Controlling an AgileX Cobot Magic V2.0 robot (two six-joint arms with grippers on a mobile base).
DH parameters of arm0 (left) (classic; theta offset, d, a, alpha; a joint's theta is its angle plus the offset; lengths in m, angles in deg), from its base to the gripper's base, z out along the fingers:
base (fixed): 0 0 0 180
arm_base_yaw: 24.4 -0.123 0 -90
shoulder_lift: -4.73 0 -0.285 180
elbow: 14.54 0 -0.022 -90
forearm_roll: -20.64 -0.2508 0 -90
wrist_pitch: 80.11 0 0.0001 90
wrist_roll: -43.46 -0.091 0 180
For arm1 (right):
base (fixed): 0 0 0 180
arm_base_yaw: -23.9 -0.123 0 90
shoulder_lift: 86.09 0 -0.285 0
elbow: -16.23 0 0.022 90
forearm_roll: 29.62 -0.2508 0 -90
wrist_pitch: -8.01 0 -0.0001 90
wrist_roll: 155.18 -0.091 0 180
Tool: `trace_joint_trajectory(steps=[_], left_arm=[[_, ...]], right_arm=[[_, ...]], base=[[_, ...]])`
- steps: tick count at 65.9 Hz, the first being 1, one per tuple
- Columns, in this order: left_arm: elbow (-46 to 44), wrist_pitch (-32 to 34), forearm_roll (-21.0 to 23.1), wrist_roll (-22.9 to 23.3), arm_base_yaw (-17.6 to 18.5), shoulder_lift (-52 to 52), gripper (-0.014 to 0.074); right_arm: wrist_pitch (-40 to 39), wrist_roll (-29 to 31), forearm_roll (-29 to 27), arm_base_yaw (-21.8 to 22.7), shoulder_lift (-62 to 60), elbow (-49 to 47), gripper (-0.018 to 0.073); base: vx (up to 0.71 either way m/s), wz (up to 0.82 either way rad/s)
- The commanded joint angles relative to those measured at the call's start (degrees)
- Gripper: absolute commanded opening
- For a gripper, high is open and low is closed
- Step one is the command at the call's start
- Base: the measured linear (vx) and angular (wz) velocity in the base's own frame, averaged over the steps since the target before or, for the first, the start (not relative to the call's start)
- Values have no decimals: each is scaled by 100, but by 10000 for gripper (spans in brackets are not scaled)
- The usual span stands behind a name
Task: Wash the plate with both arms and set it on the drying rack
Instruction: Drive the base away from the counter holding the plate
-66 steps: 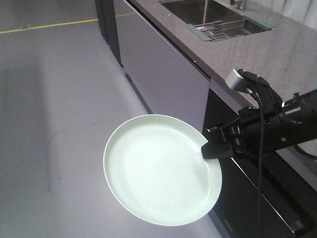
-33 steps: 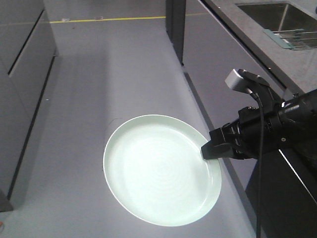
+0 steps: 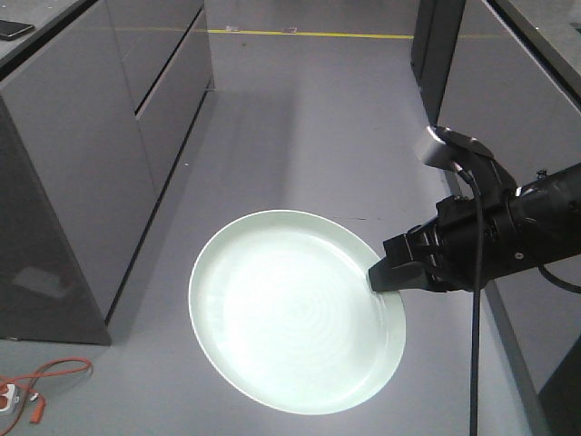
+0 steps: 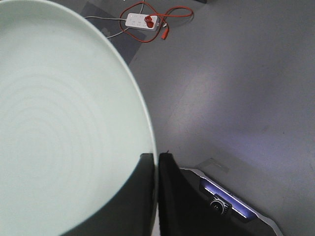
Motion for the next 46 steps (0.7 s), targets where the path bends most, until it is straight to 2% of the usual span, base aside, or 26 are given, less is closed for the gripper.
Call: trace_joint_trajectory(steps=[1, 46], left_arm=[[-139, 418, 11, 70, 43, 86, -7], [-144, 418, 11, 70, 42, 86, -7]], right_arm=[[-88, 39, -284, 17, -180, -139, -9], [-88, 39, -284, 17, -180, -139, -9]], base=[[6, 30], [9, 16]])
